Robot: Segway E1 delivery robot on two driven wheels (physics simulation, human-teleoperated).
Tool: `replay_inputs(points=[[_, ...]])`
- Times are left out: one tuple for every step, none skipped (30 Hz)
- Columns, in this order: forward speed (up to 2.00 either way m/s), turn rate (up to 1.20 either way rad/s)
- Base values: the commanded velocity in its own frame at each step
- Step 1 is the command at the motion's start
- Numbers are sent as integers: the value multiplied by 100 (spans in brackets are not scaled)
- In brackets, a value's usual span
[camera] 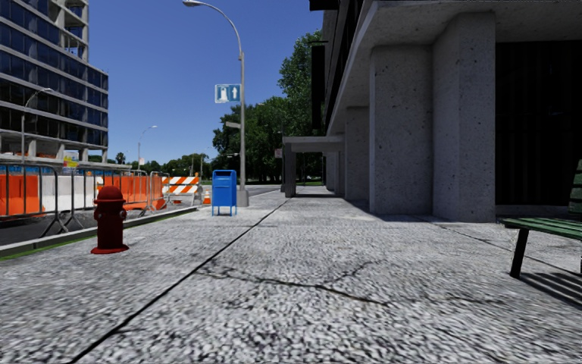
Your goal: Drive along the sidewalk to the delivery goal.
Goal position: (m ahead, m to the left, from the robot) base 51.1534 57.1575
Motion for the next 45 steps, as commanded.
replay_inputs(points=[[200,0],[200,0],[200,0],[200,0],[200,0],[200,0],[200,0],[200,0],[200,0],[200,0],[200,0],[200,0],[200,0],[200,0],[200,0],[200,0],[200,0],[200,0],[200,0],[200,0],[200,0],[200,0],[200,0],[200,0],[200,0],[200,0],[200,0],[200,0],[200,0],[200,0],[200,0],[200,0],[200,0],[200,0],[200,0],[200,0],[200,0],[200,0],[200,0],[200,0],[200,0],[200,0],[200,0],[200,0],[200,0]])
